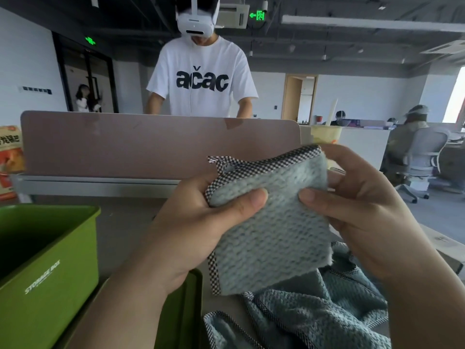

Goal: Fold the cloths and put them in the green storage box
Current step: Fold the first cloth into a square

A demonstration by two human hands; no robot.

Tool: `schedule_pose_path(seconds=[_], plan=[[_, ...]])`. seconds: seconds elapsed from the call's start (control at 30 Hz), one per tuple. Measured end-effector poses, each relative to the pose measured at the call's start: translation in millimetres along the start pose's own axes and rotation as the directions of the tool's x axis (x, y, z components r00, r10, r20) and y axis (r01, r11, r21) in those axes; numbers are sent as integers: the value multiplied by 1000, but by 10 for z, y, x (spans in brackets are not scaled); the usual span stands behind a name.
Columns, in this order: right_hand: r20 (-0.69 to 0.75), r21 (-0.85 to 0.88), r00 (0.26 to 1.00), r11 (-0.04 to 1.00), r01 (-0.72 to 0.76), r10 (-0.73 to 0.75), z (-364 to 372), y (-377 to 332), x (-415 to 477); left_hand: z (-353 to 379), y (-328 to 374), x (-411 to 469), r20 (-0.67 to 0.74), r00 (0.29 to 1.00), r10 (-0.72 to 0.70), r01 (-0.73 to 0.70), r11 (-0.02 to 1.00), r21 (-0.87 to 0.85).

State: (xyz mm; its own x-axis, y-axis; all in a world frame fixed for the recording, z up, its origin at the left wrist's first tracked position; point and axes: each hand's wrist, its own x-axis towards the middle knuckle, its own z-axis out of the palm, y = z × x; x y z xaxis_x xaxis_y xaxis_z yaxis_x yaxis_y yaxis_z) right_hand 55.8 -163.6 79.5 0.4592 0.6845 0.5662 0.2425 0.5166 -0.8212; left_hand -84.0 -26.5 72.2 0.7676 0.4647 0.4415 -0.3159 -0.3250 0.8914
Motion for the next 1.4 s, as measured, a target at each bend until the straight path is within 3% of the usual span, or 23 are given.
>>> schedule_pose_path(seconds=[0.17, 0.37, 0.47, 0.77, 1.03, 1.4], plan=[[3, -218, 993, 969, 114, -116, 49, -10, 0, 4, -17, 7, -18, 1000, 19, -19, 1000, 22], [-10, -293, 990, 947, 134, -143, 42, 26, -5, 24, 27, -10, 80, 966, 248, -259, 947, 192], [5, -325, 989, 935, 142, -149, 33, 26, -6, 30, 41, -21, 91, 950, 299, -312, 916, 253], [103, -437, 990, 890, 132, -97, 11, -20, -57, 16, 58, -28, 80, 967, 240, -253, 923, 289], [-15, -475, 990, 872, 116, -140, 42, -34, -30, 36, 50, -24, 76, 987, 144, -158, 963, 220], [-35, -481, 982, 865, 146, -185, 8, -3, -23, 20, 67, -35, 101, 990, 99, -107, 991, 78]])
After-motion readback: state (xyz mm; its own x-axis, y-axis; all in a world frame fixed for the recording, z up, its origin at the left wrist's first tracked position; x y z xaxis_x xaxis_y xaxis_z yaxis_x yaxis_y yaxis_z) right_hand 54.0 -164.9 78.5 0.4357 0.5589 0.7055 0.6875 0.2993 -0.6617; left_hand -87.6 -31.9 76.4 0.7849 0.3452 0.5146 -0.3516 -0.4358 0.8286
